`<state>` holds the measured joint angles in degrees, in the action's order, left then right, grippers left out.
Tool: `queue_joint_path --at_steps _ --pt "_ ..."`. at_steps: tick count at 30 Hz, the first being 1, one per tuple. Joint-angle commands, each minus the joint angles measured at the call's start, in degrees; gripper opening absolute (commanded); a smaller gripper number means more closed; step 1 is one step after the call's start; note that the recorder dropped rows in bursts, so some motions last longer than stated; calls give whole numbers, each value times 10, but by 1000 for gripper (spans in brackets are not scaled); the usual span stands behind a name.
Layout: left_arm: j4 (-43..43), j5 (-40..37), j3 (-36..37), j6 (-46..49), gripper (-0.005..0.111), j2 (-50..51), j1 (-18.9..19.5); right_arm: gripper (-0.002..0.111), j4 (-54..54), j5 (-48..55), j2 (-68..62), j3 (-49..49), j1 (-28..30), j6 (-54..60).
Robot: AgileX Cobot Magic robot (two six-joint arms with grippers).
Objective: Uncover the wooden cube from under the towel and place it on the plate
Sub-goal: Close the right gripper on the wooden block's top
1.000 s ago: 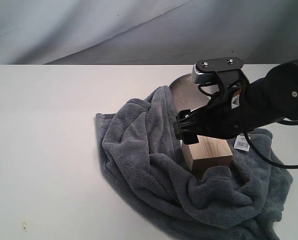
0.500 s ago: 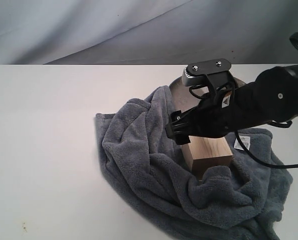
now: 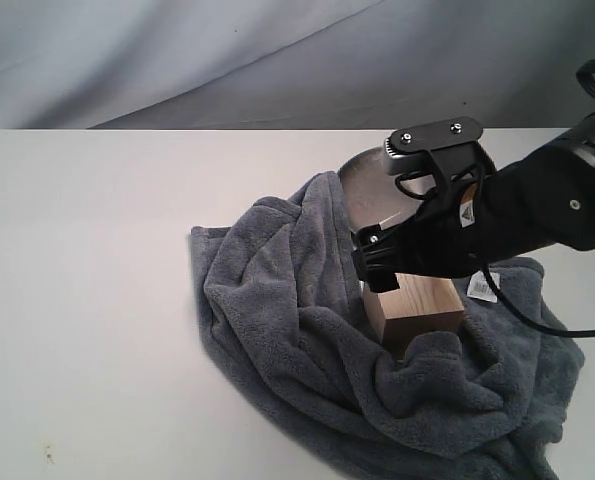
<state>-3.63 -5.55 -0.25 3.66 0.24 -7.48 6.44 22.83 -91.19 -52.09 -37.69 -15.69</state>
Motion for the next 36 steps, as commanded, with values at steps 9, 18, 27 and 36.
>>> queue_joint_path --at_steps 9,18,27,36 --pt "-1 6 3 -1 0 -2 1 105 12 6 -19 -4 5 -12" --pt "-1 6 3 -1 0 -2 1 105 12 6 -19 -4 5 -15" --pt "-1 6 3 -1 0 -2 1 105 19 4 -30 -4 5 -15" --pt "-1 6 3 -1 0 -2 1 105 19 -3 -59 -4 5 -26"
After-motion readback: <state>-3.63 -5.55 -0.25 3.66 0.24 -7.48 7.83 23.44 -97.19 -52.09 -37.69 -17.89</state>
